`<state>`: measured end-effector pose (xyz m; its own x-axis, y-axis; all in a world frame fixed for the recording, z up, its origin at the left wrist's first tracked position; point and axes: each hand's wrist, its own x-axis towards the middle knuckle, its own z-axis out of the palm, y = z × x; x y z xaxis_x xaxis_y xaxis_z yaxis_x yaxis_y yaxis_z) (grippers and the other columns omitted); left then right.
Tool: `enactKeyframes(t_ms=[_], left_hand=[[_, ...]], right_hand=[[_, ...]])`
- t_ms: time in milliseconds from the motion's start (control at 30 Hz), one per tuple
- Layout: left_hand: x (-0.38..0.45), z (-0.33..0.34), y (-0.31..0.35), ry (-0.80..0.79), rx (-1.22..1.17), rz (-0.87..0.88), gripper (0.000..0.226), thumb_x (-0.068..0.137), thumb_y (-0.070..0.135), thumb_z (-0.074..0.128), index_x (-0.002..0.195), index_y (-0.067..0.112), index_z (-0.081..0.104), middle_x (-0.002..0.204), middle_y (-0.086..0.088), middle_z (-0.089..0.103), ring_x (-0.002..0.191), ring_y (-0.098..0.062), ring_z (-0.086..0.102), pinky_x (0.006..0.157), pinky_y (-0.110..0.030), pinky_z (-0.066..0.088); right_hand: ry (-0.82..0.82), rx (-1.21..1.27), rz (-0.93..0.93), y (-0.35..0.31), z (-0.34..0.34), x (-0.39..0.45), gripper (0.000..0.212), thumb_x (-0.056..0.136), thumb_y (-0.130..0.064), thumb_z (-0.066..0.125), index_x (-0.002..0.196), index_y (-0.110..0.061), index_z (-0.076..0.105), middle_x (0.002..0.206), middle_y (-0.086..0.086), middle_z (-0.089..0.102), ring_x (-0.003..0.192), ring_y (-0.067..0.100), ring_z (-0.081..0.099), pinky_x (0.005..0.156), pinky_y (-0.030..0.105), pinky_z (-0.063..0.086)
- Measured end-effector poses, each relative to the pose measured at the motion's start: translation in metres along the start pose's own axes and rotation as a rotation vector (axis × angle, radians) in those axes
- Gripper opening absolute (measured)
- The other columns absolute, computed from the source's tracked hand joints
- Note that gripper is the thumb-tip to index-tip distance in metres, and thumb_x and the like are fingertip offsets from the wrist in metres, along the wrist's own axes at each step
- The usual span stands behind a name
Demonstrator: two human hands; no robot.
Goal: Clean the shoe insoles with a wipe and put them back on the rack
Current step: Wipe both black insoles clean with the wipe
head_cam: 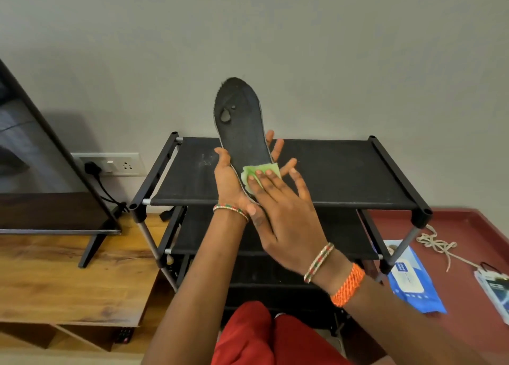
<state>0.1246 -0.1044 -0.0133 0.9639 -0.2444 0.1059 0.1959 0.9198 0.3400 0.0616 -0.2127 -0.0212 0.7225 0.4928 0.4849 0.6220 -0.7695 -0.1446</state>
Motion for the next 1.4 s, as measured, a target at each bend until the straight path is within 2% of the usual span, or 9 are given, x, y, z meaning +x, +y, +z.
enactKeyframes(t_ms=[100,233,400,600,800,933,1067,1200,1400], left_hand=[[0.003,0.001,0.001,0.013,-0.064,0.031,0.081,0.088,0.072,0.024,0.136,0.010,0.046,0.125,-0.006,0.059,0.112,-0.024,0.059,0.097,-0.061,0.039],[-0.004,0.010,-0.021,0.005,0.109,-0.070,0.088,0.085,0.077,0.018,0.137,0.011,0.043,0.113,-0.006,0.066,0.104,-0.024,0.064,0.100,-0.051,0.041],[0.006,0.005,-0.002,0.017,-0.029,0.071,0.080,0.089,0.071,0.021,0.130,0.010,0.051,0.125,-0.005,0.061,0.109,-0.024,0.062,0.098,-0.061,0.040],[0.002,0.004,-0.023,-0.002,0.090,-0.088,0.087,0.086,0.076,0.017,0.134,0.009,0.046,0.124,-0.002,0.061,0.111,-0.022,0.061,0.101,-0.056,0.038],[0.000,-0.004,-0.007,0.014,-0.023,0.045,0.080,0.089,0.071,0.019,0.135,0.012,0.047,0.128,-0.006,0.059,0.110,-0.024,0.062,0.095,-0.060,0.042],[-0.015,0.002,-0.028,-0.054,0.113,-0.116,0.087,0.086,0.075,0.018,0.126,0.009,0.059,0.124,-0.011,0.061,0.111,-0.024,0.061,0.097,-0.049,0.045],[-0.020,0.009,-0.016,-0.115,0.070,-0.056,0.083,0.085,0.070,0.025,0.141,0.012,0.040,0.140,-0.007,0.048,0.124,-0.026,0.049,0.106,-0.052,0.034],[-0.022,0.013,-0.003,-0.124,0.051,0.020,0.078,0.089,0.069,0.024,0.146,0.015,0.033,0.143,-0.006,0.044,0.122,-0.024,0.051,0.107,-0.050,0.034],[-0.033,0.008,-0.029,-0.159,0.084,-0.114,0.083,0.088,0.070,0.027,0.147,0.012,0.027,0.143,-0.006,0.042,0.125,-0.025,0.047,0.110,-0.045,0.029]], right_hand=[[-0.023,0.032,-0.031,-0.004,-0.001,-0.012,0.058,0.098,-0.046,0.016,0.142,-0.015,0.038,0.145,0.003,0.042,0.139,0.015,0.030,0.117,0.041,0.010],[-0.011,-0.015,0.054,0.010,-0.002,0.005,0.068,0.095,-0.052,0.003,0.145,-0.016,0.032,0.151,0.003,0.032,0.144,0.017,0.016,0.118,0.041,0.004],[-0.041,0.047,-0.022,0.005,-0.001,-0.013,0.065,0.097,-0.053,0.008,0.147,-0.016,0.028,0.151,0.001,0.031,0.143,0.013,0.018,0.118,0.042,0.004],[-0.037,0.022,0.035,0.013,-0.001,-0.001,0.071,0.094,-0.056,0.002,0.146,-0.016,0.030,0.152,0.001,0.028,0.144,0.014,0.013,0.117,0.043,-0.002],[-0.055,0.057,-0.024,0.007,-0.001,-0.023,0.067,0.096,-0.055,0.004,0.147,-0.019,0.028,0.152,-0.003,0.029,0.143,0.010,0.019,0.116,0.049,-0.005],[0.003,0.023,0.040,0.001,-0.003,-0.012,0.066,0.096,-0.053,0.005,0.146,-0.018,0.030,0.153,0.002,0.028,0.144,0.016,0.014,0.115,0.051,0.001],[0.024,0.102,-0.004,-0.009,-0.003,-0.026,0.060,0.097,-0.051,0.009,0.149,-0.024,0.021,0.155,-0.005,0.018,0.145,0.010,0.007,0.115,0.052,-0.002],[0.016,0.132,-0.044,-0.010,-0.005,-0.041,0.057,0.097,-0.050,0.009,0.149,-0.027,0.018,0.155,-0.007,0.018,0.144,0.006,0.009,0.113,0.055,-0.006],[0.068,0.063,0.026,-0.012,-0.008,-0.029,0.058,0.097,-0.048,0.010,0.147,-0.024,0.028,0.154,-0.003,0.024,0.145,0.012,0.009,0.115,0.051,-0.004]])
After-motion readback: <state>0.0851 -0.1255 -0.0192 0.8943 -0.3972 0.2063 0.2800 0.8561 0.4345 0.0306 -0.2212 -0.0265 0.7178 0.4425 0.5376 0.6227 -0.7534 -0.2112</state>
